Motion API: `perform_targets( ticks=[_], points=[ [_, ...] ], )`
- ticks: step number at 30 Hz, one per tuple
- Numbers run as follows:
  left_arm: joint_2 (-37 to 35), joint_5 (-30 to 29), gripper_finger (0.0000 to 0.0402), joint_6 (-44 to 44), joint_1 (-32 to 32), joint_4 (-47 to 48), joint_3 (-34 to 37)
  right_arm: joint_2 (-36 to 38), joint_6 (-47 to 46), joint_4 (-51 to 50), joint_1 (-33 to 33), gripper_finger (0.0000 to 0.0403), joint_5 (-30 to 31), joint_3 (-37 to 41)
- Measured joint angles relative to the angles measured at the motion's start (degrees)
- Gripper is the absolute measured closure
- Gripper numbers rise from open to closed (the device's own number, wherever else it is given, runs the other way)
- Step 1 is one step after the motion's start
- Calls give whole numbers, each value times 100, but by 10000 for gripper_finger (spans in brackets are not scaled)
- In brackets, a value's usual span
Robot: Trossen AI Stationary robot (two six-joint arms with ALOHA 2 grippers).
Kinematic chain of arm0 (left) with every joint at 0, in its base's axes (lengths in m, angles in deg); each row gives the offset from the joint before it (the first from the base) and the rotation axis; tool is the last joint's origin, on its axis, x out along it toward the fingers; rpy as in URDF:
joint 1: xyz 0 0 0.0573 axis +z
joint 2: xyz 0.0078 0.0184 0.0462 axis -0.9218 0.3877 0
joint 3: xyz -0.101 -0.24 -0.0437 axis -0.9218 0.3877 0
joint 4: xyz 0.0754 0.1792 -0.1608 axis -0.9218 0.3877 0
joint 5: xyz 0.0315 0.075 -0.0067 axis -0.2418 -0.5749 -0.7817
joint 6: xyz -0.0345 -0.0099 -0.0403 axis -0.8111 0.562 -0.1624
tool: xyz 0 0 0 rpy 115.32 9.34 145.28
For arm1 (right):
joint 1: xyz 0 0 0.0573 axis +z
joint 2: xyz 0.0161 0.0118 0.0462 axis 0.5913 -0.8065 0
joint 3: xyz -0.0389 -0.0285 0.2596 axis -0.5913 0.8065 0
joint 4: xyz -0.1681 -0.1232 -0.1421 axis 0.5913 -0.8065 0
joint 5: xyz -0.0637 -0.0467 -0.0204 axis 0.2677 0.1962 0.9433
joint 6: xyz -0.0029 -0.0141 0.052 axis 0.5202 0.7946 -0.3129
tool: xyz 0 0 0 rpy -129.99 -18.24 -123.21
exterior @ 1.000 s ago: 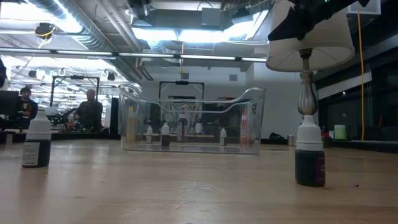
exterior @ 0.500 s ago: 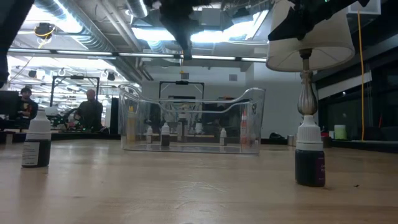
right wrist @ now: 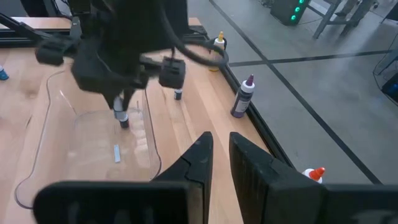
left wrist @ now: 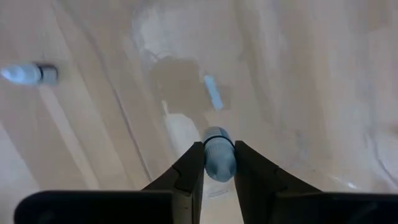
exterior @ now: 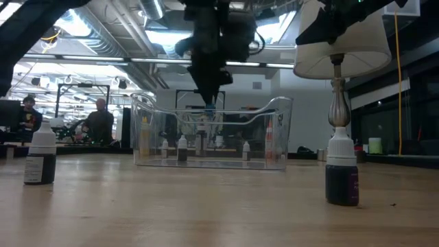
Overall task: Pick & Place food coloring
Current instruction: Put the blue food coloring bottle into the transparent bin
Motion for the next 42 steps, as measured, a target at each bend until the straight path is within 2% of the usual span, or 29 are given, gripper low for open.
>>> perform_targets(
  ticks=[9,13,17,24,27,34,42],
  points=[
    [331,-25,337,-1126,-9,-376,3,0,23,-26,0,345,0,-1],
    [307,-360,337,-1384,-74,-438,280,0,31,-202,1,345,0,-1],
    [57,-404,337,-1672,-136,-514,687,0,143,-381,2,345,-2,0],
    [-288,-450,337,-2002,-308,-1397,1287,0,318,-416,0,345,2,0],
    [-297,-702,337,-2035,-361,-1623,1528,0,323,-415,0,345,2,0],
    [-292,-719,337,-2249,-377,-2070,2100,0,323,-412,0,345,4,0],
    [-292,-1169,337,-2444,-377,-2254,2159,0,323,-409,0,345,4,0]
  ],
)
